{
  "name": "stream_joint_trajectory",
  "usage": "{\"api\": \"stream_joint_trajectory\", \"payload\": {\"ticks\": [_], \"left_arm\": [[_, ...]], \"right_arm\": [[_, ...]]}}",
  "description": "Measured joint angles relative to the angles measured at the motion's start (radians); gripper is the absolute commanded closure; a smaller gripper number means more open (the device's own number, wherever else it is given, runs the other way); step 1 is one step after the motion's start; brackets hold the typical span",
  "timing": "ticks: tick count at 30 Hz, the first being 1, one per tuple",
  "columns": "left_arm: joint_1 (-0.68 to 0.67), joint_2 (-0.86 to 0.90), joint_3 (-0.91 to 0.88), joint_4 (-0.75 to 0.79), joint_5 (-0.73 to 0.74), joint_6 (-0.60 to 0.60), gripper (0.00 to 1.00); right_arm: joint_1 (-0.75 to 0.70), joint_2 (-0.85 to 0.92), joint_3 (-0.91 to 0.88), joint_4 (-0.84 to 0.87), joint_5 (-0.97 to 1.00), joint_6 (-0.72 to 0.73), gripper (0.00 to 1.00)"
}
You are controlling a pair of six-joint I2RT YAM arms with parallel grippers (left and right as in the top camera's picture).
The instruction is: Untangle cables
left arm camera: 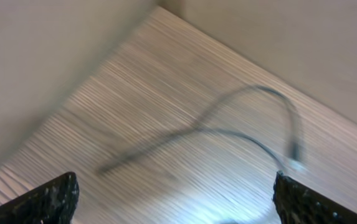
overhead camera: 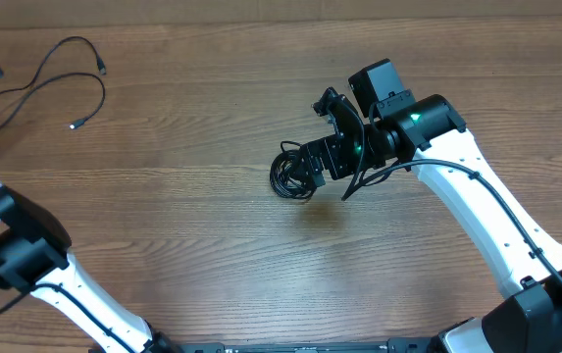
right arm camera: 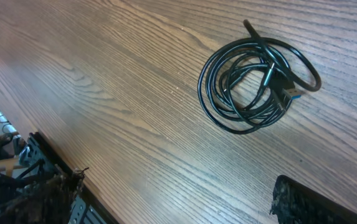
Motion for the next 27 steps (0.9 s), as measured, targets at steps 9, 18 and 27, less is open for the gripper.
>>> {"api": "stream_joint_trajectory", "payload": {"ticks": [9, 18, 27], "left_arm": [[-0.083, -0.013, 0.006, -0.335, 0.223, 0.021, 0.00], [-0.325, 0.026, 0.005, -0.427, 0.079, 0.032, 0.12], [-0.362, 0.260, -0.004, -0.388, -0.247, 0.003, 0.96]], "right_arm": [[0.000, 0.000, 0.000, 0.001, 0.000, 0.000, 0.00], [0.000, 0.000, 0.000, 0.004, 0.000, 0.000, 0.00], [0.000, 0.000, 0.000, -0.004, 0.000, 0.000, 0.00]]}}
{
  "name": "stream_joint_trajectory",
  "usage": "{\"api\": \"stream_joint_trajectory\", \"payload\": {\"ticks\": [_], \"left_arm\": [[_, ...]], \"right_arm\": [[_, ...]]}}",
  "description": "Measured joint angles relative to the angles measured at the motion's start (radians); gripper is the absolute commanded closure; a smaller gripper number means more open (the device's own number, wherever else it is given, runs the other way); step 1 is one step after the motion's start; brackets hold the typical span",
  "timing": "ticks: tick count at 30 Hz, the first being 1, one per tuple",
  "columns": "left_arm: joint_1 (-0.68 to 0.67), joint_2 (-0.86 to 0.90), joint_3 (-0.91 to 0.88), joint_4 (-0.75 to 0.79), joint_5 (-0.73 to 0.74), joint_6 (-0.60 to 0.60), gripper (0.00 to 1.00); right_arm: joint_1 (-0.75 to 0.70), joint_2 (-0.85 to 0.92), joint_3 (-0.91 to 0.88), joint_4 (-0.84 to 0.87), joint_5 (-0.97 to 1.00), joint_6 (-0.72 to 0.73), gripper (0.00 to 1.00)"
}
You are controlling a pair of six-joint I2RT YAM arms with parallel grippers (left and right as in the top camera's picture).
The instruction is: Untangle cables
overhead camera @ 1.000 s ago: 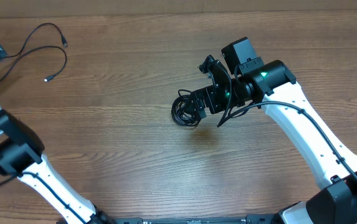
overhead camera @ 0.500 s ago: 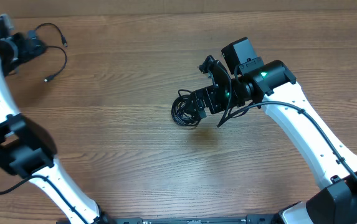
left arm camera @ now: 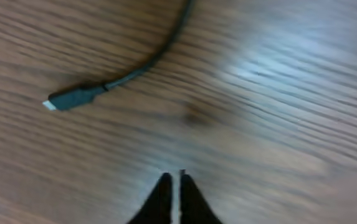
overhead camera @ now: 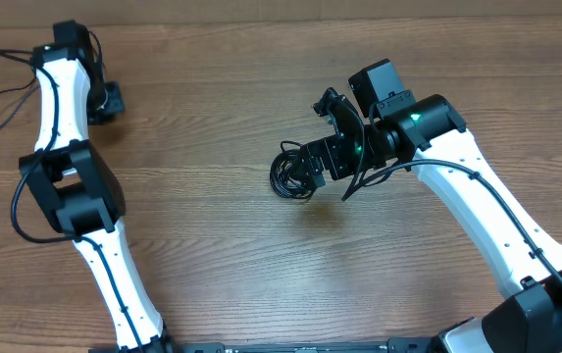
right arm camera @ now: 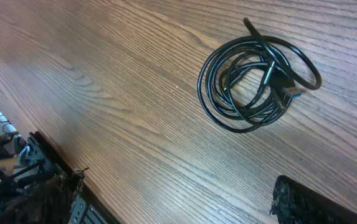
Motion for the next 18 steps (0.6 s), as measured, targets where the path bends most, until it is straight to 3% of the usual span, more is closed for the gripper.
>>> {"api": "stream_joint_trajectory", "payload": {"ticks": [18], "left_arm": [[0.093, 0.076, 0.007, 0.224, -0.085, -0.019, 0.96]], "right_arm": [[0.000, 0.000, 0.000, -0.008, 0.000, 0.000, 0.00]]}}
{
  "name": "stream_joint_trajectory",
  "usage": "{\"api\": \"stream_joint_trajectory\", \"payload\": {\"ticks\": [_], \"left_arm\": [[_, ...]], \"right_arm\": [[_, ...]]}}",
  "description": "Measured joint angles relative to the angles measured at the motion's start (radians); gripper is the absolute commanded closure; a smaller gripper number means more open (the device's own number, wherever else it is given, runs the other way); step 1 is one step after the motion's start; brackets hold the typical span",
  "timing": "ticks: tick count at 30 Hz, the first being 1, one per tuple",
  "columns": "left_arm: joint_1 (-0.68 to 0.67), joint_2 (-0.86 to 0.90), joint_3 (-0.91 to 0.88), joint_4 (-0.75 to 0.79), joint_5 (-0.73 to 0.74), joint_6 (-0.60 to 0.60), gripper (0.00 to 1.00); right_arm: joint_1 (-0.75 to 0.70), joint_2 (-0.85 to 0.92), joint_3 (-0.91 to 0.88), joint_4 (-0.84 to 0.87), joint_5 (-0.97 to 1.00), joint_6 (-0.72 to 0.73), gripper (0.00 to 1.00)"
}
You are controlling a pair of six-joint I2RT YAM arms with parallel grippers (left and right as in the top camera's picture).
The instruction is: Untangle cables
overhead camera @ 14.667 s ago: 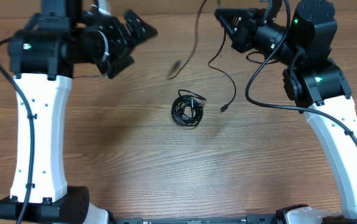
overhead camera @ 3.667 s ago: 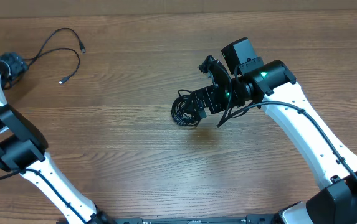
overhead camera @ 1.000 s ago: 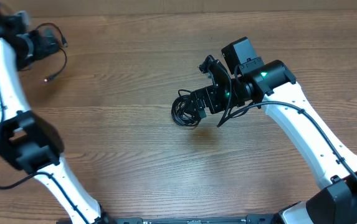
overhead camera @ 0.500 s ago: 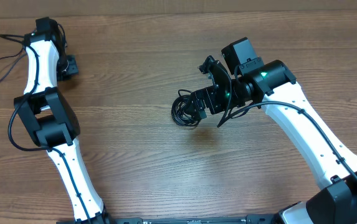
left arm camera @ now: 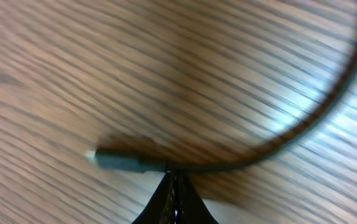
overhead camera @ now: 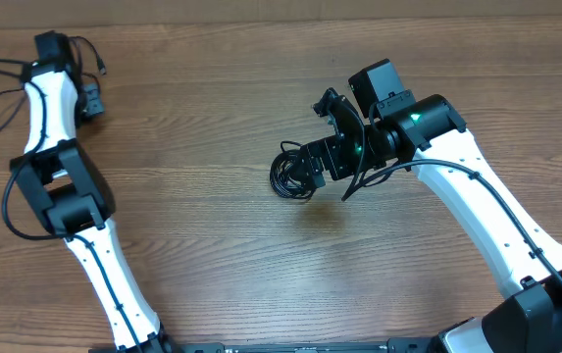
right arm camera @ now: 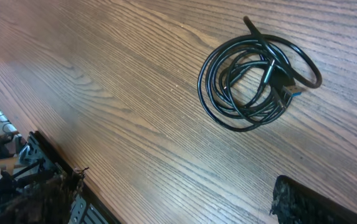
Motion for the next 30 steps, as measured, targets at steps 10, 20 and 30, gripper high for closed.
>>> {"api": "stream_joint_trajectory", "payload": {"ticks": [10, 20, 30], "left_arm": [[0.105, 0.029, 0.013, 0.180, 0.000, 0.005, 0.96], [0.104, -0.016, 0.334, -0.161, 0.258, -0.108, 0.96], [0.089, -0.378, 0.369, -0.512, 0.588, -0.134, 0.96]], "right_arm": [[0.000, 0.000, 0.000, -0.006, 0.000, 0.000, 0.00], [0.000, 0.000, 0.000, -0.035, 0.000, 0.000, 0.00], [0.000, 0.000, 0.000, -0.113, 0.003, 0.014, 0.01]]}}
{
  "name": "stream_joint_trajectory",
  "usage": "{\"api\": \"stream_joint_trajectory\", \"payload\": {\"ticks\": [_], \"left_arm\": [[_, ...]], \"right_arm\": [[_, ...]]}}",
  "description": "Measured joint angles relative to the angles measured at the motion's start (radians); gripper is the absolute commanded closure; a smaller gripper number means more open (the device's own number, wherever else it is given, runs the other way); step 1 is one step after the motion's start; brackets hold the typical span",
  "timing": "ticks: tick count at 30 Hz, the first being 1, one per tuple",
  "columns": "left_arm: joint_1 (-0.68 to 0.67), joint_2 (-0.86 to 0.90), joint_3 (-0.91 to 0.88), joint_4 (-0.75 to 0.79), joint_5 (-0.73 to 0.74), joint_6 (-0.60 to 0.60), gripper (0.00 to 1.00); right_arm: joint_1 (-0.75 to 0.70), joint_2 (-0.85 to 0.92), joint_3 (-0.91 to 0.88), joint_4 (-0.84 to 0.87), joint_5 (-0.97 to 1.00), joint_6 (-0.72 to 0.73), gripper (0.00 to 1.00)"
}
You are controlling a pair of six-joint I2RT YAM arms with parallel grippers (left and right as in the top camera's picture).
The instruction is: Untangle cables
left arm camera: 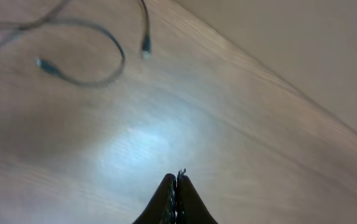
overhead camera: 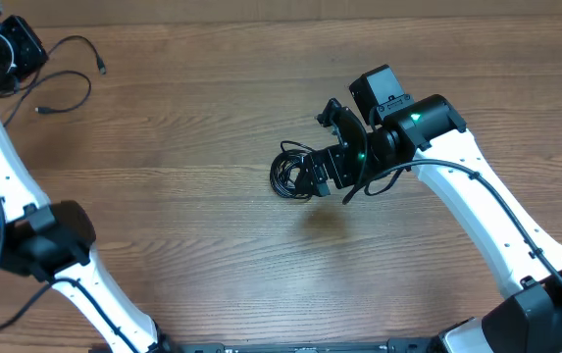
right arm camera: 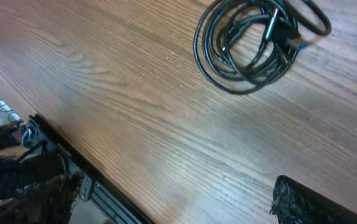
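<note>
A thin dark cable (overhead camera: 69, 80) lies loosely curved at the table's far left; in the left wrist view the cable (left arm camera: 106, 46) shows both plug ends, far ahead. My left gripper (overhead camera: 8, 51) is raised at the far-left corner; its fingers (left arm camera: 171, 198) are pressed together with nothing seen between them. A black coiled cable (overhead camera: 290, 175) lies mid-table, bundled with its blue-tipped plug inside the coil (right arm camera: 257, 45). My right gripper (overhead camera: 332, 169) hovers just right of the coil, open wide (right arm camera: 178, 199) and holding nothing.
Wooden table (overhead camera: 202, 245) with a beige wall behind its far edge. The right wrist view shows the table's near edge and a metal frame (right arm camera: 72, 180) below it. Both white arms reach in from the front.
My left gripper, shut low beside the thin cable's plug, now sits higher at the far-left corner. The cable's loose end lies further left. The right wrist has shifted slightly; the coil sits higher in its view.
At first the left gripper was open at the left edge, the thin cable lying untouched. It then appeared shut low over the cable's plug end, twice in different spots. Now it is raised at the corner, the cable reshaped. The right gripper stayed open by the coil throughout.
</note>
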Motion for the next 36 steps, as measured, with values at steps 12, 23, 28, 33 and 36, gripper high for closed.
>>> {"api": "stream_joint_trajectory", "payload": {"ticks": [12, 23, 28, 33, 36], "left_arm": [[-0.078, -0.061, 0.003, -0.222, 0.298, 0.118, 0.91], [-0.539, -0.062, -0.076, -0.222, 0.258, 0.143, 0.85], [-0.725, -0.085, -0.310, -0.220, 0.235, 0.146, 0.82], [-0.834, -0.101, -0.489, -0.115, 0.170, 0.108, 0.65], [-0.857, -0.104, -0.559, -0.002, 0.147, 0.055, 0.00]], "right_arm": [[-0.005, 0.000, 0.000, -0.065, 0.003, 0.063, 0.00], [-0.356, -0.001, 0.000, -0.144, 0.005, 0.064, 0.00], [-0.537, -0.002, 0.000, -0.153, 0.008, 0.064, 0.00], [-0.550, -0.003, 0.000, -0.115, -0.006, 0.064, 0.00], [-0.549, -0.003, 0.000, -0.102, -0.013, 0.063, 0.00]]}}
